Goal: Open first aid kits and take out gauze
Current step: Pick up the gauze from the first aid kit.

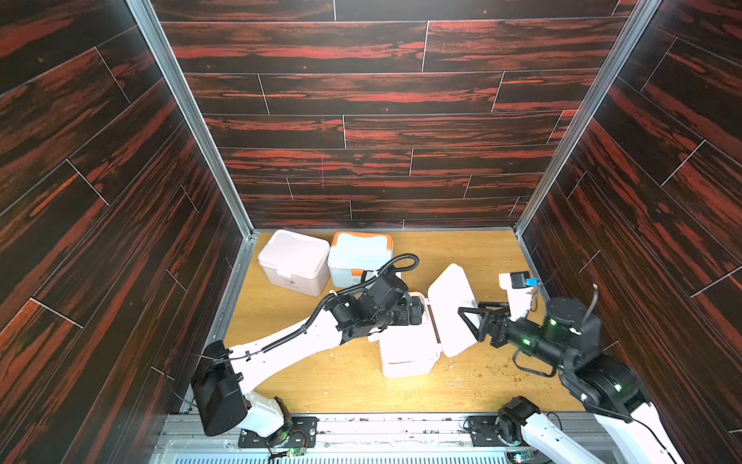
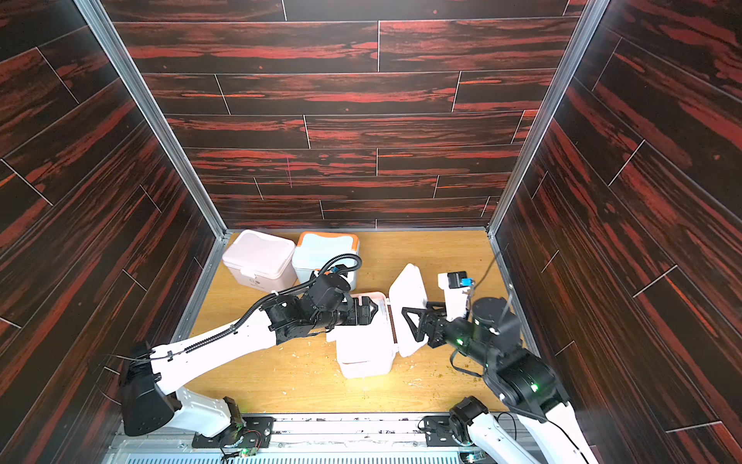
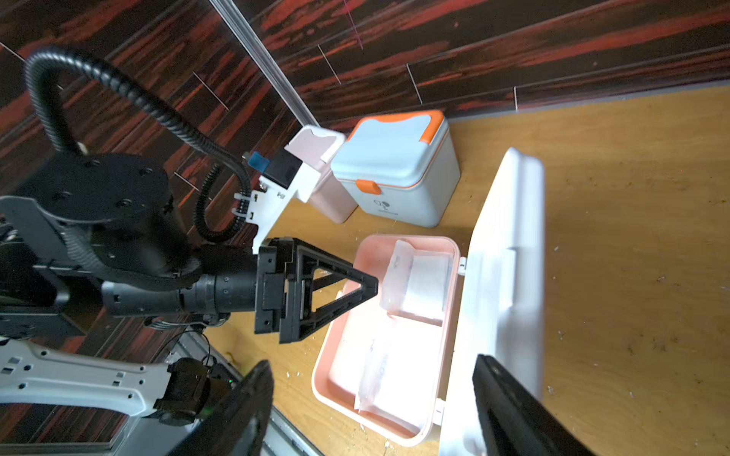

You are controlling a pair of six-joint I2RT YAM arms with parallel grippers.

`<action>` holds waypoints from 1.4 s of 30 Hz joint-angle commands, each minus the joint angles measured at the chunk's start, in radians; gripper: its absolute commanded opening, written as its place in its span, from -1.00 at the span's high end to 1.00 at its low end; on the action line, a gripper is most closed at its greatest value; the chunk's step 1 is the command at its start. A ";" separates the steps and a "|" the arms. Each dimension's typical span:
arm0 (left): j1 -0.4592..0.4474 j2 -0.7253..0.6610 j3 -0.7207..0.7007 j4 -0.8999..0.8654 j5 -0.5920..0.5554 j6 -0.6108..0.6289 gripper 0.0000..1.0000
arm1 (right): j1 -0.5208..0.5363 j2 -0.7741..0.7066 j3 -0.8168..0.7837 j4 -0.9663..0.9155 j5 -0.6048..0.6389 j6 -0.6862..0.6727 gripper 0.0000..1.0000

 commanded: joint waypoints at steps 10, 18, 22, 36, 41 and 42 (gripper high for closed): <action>0.056 0.091 -0.008 -0.005 0.021 -0.010 -0.52 | 0.006 0.063 -0.090 -0.221 0.311 0.110 -0.62; 0.077 0.166 0.041 -0.014 0.068 -0.003 0.07 | 0.006 0.057 -0.097 -0.114 0.110 0.080 -0.81; 0.084 0.186 0.059 -0.031 0.072 -0.003 0.39 | 0.006 0.104 -0.134 -0.063 0.052 0.091 -0.87; 0.085 0.109 0.030 -0.039 0.051 -0.012 1.00 | 0.006 0.162 -0.186 0.013 -0.011 0.084 -0.94; 0.085 0.077 0.020 -0.036 0.052 -0.015 1.00 | 0.006 0.175 -0.178 0.021 -0.021 0.086 -0.94; 0.085 0.067 0.015 -0.032 0.053 -0.016 1.00 | 0.006 0.175 -0.176 0.022 -0.025 0.083 -0.95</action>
